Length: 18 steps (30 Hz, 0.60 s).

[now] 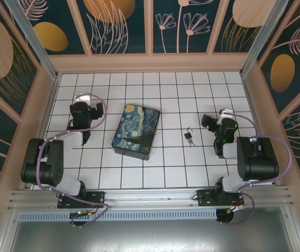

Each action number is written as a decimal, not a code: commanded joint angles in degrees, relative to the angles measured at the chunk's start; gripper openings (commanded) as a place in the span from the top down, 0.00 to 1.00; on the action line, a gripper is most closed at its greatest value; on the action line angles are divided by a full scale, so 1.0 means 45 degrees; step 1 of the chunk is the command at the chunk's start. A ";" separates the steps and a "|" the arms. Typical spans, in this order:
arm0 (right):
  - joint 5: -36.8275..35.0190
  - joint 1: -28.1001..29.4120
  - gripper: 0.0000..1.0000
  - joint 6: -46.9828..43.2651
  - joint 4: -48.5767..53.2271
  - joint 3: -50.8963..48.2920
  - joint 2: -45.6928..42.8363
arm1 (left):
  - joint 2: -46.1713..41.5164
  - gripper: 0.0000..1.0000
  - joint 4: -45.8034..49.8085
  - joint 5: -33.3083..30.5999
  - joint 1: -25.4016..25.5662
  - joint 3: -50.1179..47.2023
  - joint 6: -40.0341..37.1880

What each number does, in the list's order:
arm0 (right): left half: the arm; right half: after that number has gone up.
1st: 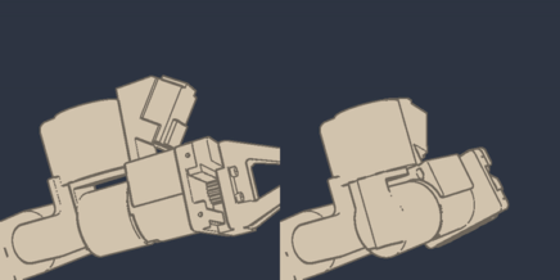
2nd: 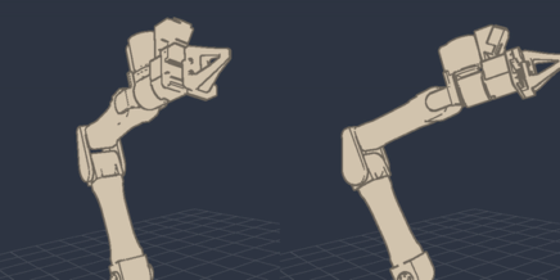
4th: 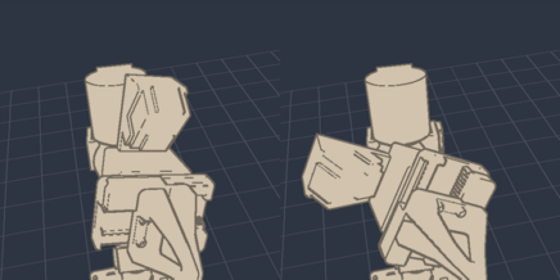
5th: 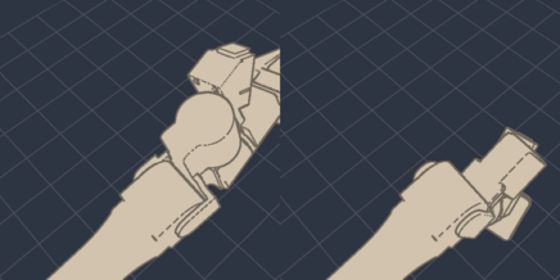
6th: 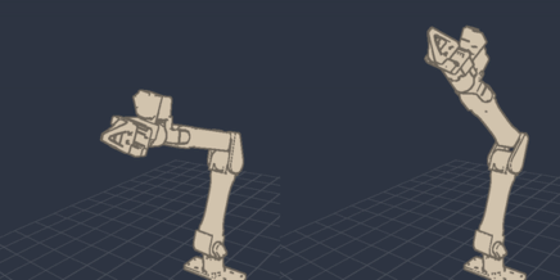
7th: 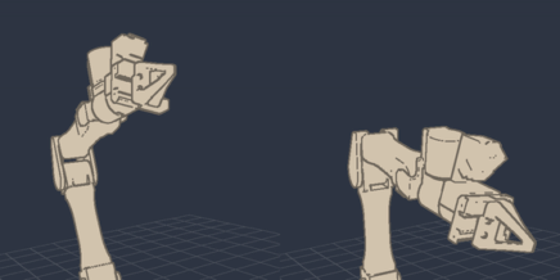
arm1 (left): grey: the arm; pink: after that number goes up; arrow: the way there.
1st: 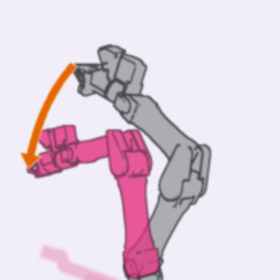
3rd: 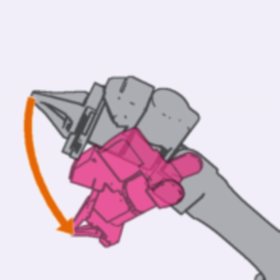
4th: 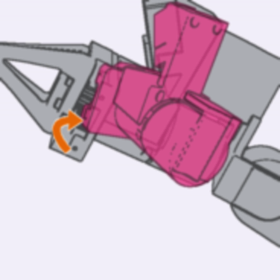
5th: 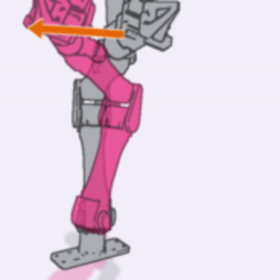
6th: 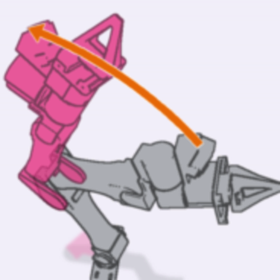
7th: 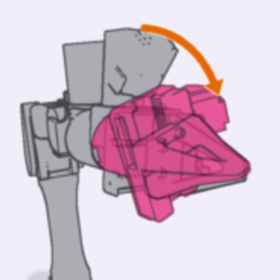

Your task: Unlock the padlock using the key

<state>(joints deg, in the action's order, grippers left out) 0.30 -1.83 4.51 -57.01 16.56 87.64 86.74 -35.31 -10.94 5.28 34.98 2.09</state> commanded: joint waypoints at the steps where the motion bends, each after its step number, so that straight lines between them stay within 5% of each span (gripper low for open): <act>1: 0.0176 -0.0316 0.01 -0.0406 -0.5249 -0.1329 0.0563 | -0.0731 0.01 -0.1472 0.0987 -0.0043 -0.1065 -0.0581; 3: -0.0202 -0.0205 0.01 -0.0361 -0.4383 -0.1079 0.0358 | -0.0413 0.01 -0.3910 0.0841 -0.0030 -0.2532 -0.0507; 7: -0.0202 -0.0063 0.01 -0.0573 -0.4305 -0.1004 0.0393 | -0.0291 0.01 -0.5098 0.1942 -0.0928 -0.3063 -0.0091; 10: -0.0202 -0.0041 0.01 -0.0573 -0.4349 -0.1022 0.0399 | 0.0417 0.01 -0.9523 0.1392 -0.1058 -0.5011 0.0257; 12: -0.0202 -0.0021 0.01 -0.0593 -0.4355 -0.1018 0.0407 | -0.0052 0.01 -0.7740 0.1000 -0.1054 -0.4550 0.0363; 18: -0.0540 0.0054 0.01 -0.0631 -0.4365 -0.1018 0.0408 | 0.0065 0.01 -0.8314 0.0810 -0.1051 -0.4741 0.0452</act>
<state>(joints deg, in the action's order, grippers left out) -0.45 -2.07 3.07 -73.58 11.77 89.10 87.22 -67.92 -6.66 0.69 13.50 3.07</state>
